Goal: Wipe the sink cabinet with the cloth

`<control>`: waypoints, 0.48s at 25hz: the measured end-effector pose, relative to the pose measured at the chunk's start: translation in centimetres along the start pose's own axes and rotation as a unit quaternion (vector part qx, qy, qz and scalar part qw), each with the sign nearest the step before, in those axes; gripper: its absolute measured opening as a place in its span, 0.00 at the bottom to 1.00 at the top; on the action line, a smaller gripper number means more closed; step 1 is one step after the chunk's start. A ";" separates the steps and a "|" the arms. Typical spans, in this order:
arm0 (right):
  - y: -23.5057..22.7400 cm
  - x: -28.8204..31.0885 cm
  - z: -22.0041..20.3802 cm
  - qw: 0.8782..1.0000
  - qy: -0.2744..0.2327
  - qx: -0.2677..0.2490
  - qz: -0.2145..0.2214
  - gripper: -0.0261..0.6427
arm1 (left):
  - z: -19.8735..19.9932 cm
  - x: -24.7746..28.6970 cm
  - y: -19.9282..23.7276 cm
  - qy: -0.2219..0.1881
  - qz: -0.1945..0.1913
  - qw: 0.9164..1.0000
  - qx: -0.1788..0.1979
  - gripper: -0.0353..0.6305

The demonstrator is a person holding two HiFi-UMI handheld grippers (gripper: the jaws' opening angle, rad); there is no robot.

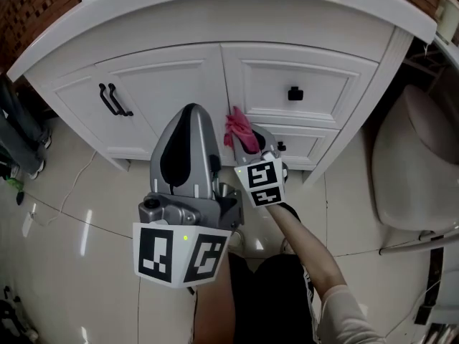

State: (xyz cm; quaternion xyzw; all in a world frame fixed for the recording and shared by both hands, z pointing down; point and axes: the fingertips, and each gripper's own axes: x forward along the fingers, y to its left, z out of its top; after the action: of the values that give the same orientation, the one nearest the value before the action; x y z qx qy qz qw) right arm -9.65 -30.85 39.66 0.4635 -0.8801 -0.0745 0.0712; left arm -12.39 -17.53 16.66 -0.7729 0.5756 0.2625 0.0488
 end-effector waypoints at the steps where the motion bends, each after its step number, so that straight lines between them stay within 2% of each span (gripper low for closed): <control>1: -0.5 -0.3 -0.2 1.000 0.000 -0.004 -0.003 0.13 | -0.1 0.1 -0.1 0.002 -0.002 1.000 0.004 0.07; 6: -4.7 -3.3 -1.2 0.999 0.000 0.000 -0.039 0.13 | -1.0 0.5 -1.1 0.013 -0.007 1.000 0.012 0.07; 12: -14.6 -10.4 -4.1 0.990 0.015 0.023 -0.142 0.13 | -2.2 1.1 -2.7 0.028 -0.018 0.999 0.025 0.08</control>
State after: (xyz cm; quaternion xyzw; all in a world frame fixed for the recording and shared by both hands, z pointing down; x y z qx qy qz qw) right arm 8.77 -30.71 40.16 0.5862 -0.8058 -0.0569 0.0629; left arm -8.94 -18.35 17.42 -0.7885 0.5693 0.2258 0.0567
